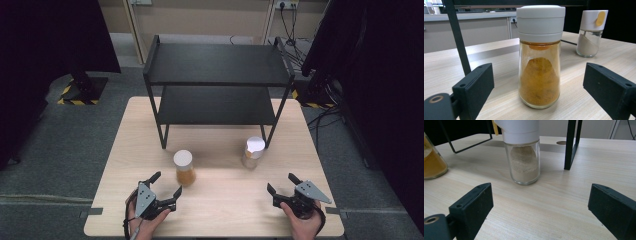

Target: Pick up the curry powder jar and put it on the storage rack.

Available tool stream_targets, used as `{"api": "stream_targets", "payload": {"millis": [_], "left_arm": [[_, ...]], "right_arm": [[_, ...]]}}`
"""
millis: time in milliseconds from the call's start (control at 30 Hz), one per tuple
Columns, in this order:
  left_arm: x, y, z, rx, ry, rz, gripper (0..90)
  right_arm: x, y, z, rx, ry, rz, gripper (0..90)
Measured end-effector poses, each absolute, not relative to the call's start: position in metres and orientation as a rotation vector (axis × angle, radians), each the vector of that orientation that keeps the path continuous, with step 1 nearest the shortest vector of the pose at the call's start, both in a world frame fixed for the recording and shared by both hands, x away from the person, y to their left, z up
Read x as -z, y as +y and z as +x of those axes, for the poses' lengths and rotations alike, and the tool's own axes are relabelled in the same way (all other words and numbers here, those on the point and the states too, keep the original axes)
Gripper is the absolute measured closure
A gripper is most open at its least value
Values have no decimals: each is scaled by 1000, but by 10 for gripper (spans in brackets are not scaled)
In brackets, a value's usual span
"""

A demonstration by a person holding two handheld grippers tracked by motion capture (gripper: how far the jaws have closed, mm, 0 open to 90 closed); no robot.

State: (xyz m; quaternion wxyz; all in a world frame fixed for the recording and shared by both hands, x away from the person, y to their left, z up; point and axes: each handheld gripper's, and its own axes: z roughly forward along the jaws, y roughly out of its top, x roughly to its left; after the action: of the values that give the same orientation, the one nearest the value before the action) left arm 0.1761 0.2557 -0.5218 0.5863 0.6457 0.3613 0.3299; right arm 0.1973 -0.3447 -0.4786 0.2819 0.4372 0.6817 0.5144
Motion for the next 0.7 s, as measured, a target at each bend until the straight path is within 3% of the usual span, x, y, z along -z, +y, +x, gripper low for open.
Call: {"api": "stream_targets", "payload": {"millis": [700], "left_arm": [[508,236,210,-769,812,1488,127]], "right_arm": [[478,-344,198,-1381,1833,1169,56]]}}
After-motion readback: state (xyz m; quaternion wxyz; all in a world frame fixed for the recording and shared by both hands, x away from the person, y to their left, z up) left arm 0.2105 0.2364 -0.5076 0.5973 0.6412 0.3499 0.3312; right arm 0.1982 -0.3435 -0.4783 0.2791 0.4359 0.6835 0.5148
